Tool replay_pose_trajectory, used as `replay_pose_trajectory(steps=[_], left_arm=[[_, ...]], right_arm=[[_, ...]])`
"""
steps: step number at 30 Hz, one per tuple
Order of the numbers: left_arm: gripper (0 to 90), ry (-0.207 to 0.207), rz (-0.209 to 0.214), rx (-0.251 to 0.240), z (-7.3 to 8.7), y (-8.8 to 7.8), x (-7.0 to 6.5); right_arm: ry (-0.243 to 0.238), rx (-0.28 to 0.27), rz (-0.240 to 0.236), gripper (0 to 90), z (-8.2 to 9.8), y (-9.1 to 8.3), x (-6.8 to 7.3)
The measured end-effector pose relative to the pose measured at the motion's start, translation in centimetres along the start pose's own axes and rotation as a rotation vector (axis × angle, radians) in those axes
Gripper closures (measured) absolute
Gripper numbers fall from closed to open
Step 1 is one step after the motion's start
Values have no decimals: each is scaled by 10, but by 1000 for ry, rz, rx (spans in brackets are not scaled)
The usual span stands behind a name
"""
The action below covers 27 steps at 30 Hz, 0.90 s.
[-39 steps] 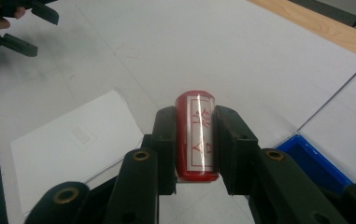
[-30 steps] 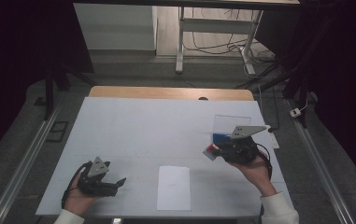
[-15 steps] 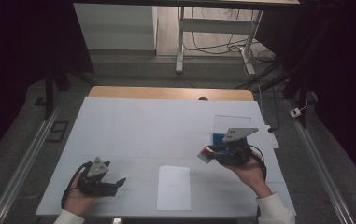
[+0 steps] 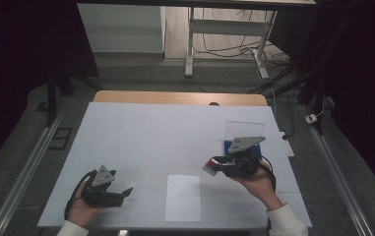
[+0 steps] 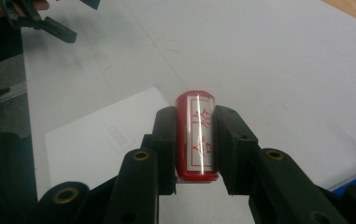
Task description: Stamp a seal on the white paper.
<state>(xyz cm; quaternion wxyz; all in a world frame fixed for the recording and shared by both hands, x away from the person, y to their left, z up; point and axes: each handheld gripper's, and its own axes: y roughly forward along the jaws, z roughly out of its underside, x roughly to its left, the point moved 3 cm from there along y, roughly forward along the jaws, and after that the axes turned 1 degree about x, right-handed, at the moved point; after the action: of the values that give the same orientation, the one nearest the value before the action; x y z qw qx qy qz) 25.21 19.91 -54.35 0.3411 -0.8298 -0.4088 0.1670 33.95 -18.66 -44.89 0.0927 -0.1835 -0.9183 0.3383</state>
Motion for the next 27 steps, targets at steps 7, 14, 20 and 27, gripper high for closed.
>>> replay_pose_trajectory(steps=[7, 14, 20, 27], left_arm=[[149, -2, 2, -3, 0, 0, 0], [148, -2, -1, -2, 0, 0, 0], [148, 0, 3, 0, 0, 0, 0], [149, -5, 1, -5, 0, 0, 0]], right_arm=[[-21, 13, -15, 698, -3, 6, 9], [-38, 29, -42, 698, -5, 15, 17], [-62, 47, -61, 698, -6, 23, 26], [-96, 75, -92, 699, -9, 35, 40]])
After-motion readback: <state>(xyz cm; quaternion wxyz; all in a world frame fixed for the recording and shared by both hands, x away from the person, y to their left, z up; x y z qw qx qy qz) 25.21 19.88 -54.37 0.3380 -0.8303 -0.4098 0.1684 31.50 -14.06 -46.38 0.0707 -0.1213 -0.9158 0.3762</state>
